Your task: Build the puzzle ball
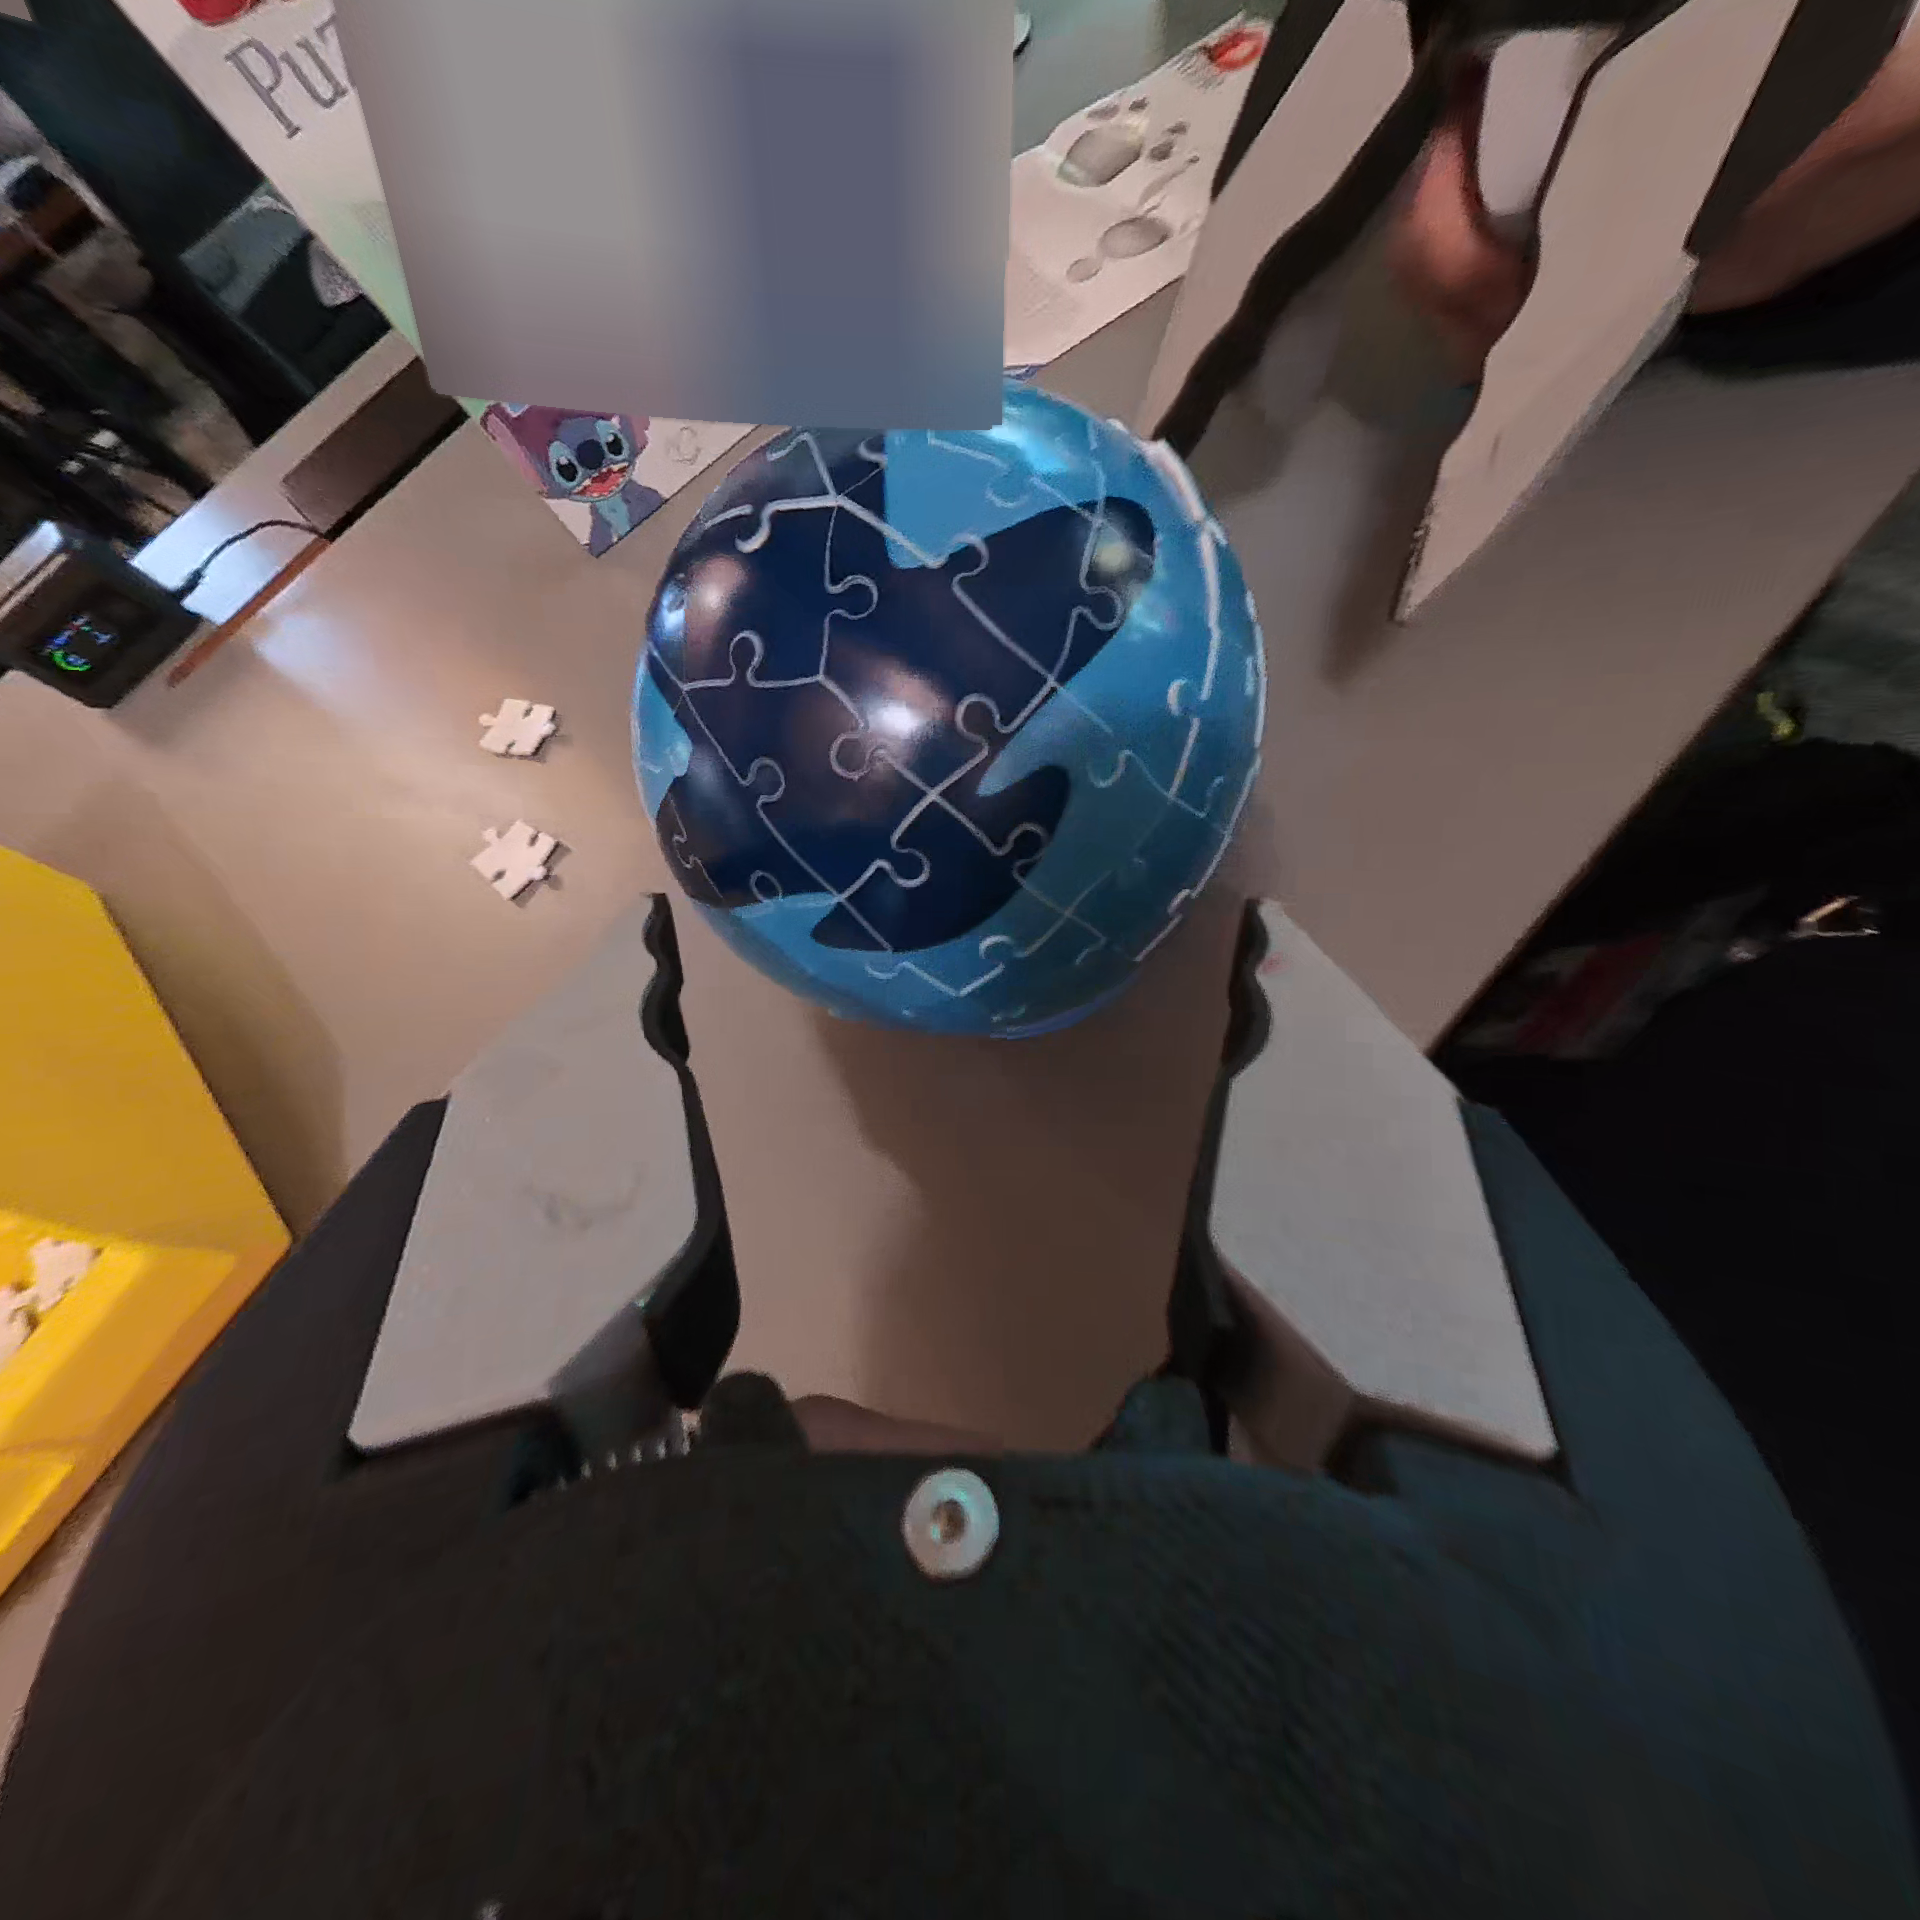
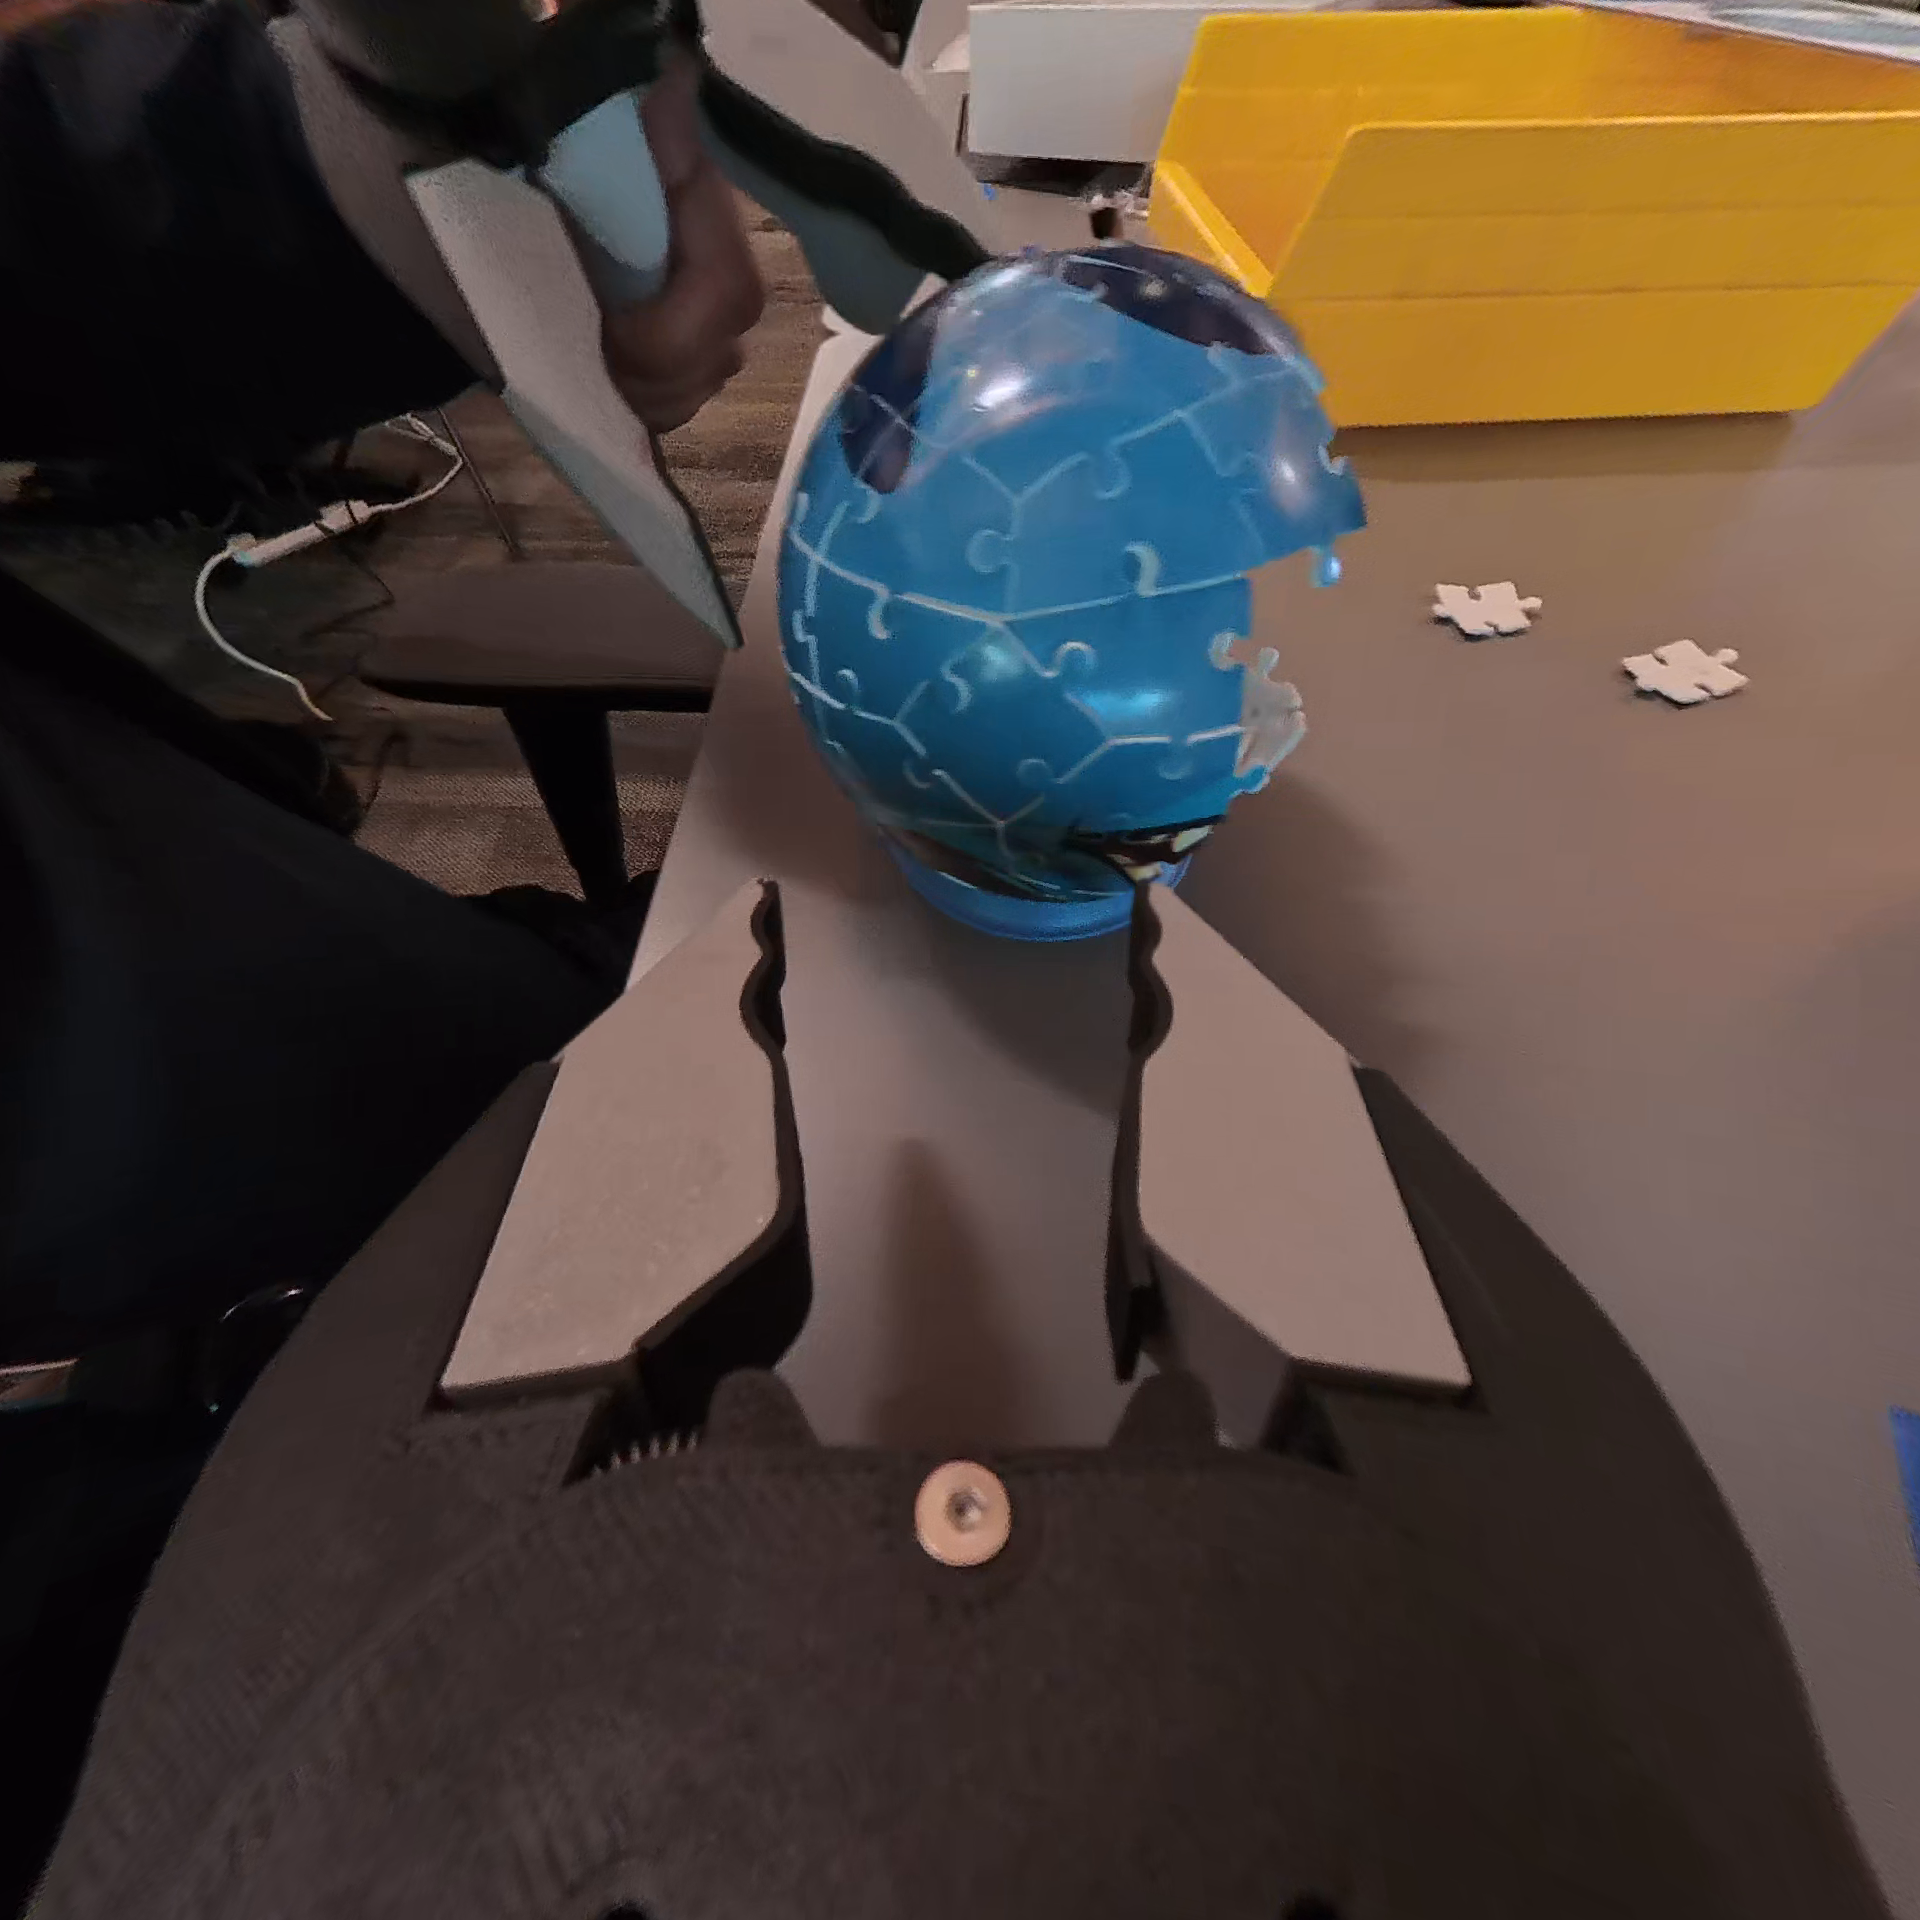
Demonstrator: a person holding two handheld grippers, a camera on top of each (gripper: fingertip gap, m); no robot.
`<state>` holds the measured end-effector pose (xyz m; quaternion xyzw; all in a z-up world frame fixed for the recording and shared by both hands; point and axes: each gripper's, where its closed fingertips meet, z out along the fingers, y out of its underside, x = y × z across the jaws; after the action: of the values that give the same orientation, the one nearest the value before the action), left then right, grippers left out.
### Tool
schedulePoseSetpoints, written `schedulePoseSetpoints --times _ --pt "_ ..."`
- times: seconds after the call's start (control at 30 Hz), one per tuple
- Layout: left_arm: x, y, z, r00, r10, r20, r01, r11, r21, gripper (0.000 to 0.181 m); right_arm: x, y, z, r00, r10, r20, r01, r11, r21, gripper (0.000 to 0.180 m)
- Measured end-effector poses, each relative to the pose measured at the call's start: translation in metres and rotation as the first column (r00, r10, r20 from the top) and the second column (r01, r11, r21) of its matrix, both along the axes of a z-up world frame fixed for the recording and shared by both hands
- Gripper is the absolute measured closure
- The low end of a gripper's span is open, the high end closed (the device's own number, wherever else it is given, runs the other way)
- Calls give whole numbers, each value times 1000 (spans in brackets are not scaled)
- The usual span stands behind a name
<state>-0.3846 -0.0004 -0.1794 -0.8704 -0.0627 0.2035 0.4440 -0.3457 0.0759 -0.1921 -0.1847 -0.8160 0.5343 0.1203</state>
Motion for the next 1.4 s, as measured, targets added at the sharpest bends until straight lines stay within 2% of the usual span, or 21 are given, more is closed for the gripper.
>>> schedulePoseSetpoints --times 0.2,0.4,0.53,0.7,0.93,1.4 --pt "-9 3 -10 996 56 -72 -60 997 -47 74 -12 -8 -5 997 62 37 -61 997 -48 96" --pt "-11 0 -13 999 45 -14 -45 999 -12 77 -30 2 4 1000 17 -17 -18 996 -85 89" --pt "-16 -5 -17 998 53 42 -54 998 13 75 -26 -3 10 994 105 12 -102 983 -150 80" --pt "-24 -12 -19 994 79 74 -83 995 49 75 -27 -10 6 990 138 31 -133 983 -129 80" --pt "-47 -24 -19 987 136 81 -142 987 71 74 -17 -16 3 988 154 31 -150 983 -105 91" --pt "-100 -41 -23 949 278 149 -295 950 102 85 1 -22 -1 981 191 18 -190 980 -60 90"
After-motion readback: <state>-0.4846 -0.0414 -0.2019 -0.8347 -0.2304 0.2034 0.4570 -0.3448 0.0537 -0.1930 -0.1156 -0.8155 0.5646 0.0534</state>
